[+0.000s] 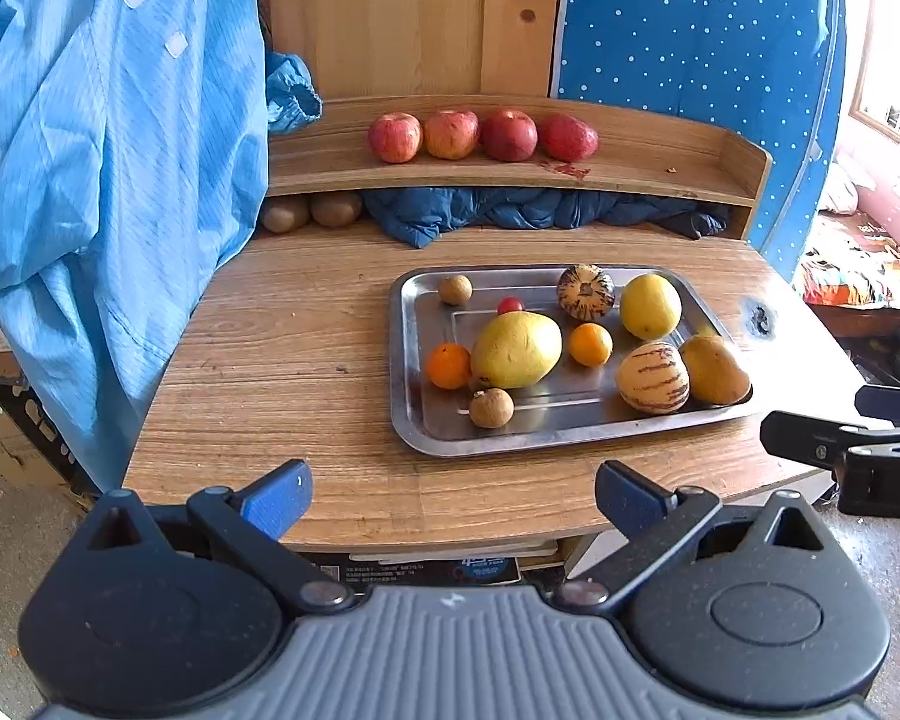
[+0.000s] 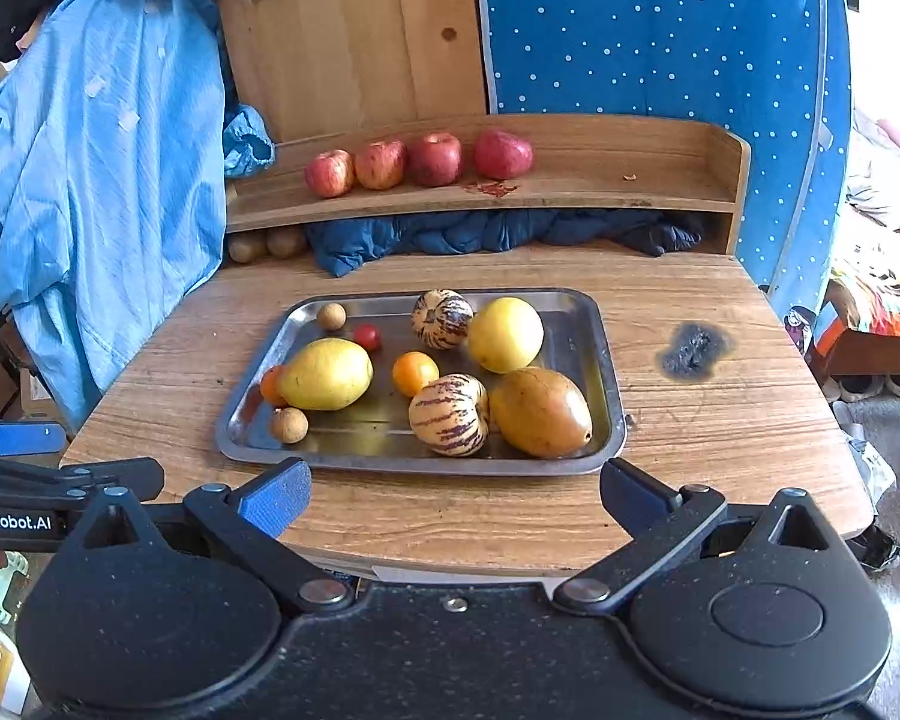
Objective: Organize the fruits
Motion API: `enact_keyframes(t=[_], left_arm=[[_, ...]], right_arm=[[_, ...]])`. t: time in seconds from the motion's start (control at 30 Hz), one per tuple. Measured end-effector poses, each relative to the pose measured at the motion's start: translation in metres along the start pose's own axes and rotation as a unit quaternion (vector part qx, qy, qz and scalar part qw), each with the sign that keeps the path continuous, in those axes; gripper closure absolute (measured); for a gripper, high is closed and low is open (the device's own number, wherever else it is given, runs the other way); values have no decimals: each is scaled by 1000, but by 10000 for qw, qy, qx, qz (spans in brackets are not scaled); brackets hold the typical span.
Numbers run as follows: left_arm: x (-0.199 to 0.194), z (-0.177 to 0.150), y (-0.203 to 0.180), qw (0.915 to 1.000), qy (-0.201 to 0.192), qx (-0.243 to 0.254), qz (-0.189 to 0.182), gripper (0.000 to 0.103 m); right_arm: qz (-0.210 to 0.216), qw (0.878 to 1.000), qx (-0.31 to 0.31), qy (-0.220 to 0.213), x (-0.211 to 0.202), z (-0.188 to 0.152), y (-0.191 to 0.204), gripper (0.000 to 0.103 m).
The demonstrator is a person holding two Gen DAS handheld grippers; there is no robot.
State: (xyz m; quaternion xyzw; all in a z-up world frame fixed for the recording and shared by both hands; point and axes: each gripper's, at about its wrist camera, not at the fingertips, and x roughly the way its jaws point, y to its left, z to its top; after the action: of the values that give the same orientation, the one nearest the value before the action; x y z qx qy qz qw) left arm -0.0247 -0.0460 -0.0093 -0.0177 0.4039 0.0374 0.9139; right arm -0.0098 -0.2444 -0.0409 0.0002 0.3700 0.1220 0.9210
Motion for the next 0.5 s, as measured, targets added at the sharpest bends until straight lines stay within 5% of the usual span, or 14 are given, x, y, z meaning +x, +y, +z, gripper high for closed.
enact_keyframes(t=[0.5], left_arm=[[4,4,-6,10000,15,15,28,1]], right_arm=[[76,10000,-36,34,4,3,-8,1]])
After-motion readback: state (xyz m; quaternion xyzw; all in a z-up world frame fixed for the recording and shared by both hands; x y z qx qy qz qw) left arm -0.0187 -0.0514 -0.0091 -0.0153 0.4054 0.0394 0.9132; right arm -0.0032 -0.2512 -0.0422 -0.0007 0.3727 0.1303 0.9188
